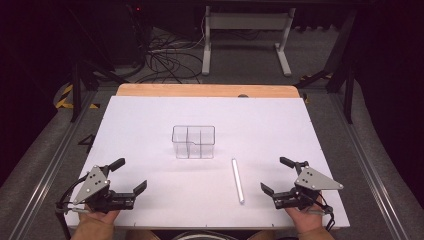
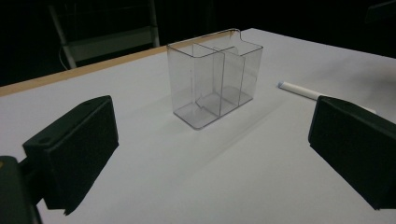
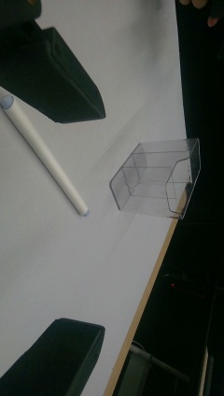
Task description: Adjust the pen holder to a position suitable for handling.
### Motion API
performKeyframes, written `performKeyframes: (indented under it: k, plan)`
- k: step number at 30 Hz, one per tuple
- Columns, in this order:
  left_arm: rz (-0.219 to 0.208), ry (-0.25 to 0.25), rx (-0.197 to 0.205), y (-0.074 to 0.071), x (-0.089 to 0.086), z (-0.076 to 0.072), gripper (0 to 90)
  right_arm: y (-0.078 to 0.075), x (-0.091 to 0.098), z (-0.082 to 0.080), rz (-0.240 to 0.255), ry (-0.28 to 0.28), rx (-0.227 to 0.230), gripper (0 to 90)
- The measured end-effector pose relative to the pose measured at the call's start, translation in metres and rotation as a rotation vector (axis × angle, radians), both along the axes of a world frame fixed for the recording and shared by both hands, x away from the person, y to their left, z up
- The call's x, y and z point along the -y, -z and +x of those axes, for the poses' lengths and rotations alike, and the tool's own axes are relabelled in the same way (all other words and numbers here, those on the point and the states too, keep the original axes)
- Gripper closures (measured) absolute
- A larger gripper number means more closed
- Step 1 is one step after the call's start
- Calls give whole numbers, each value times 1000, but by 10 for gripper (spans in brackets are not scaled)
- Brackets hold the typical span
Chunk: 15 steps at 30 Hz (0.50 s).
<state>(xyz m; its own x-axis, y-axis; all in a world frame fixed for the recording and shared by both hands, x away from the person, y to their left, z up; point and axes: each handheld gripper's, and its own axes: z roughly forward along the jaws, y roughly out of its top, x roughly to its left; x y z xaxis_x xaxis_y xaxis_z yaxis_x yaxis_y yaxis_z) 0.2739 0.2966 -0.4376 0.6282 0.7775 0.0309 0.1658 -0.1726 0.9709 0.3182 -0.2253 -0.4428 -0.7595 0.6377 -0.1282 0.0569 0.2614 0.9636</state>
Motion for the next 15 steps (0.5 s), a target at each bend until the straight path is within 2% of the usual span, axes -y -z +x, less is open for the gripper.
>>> performKeyframes:
  k: [15]
  plan:
    - [8, 17, -4, -2, 1, 1, 38, 0, -1, 0, -10, -16, -3, 9]
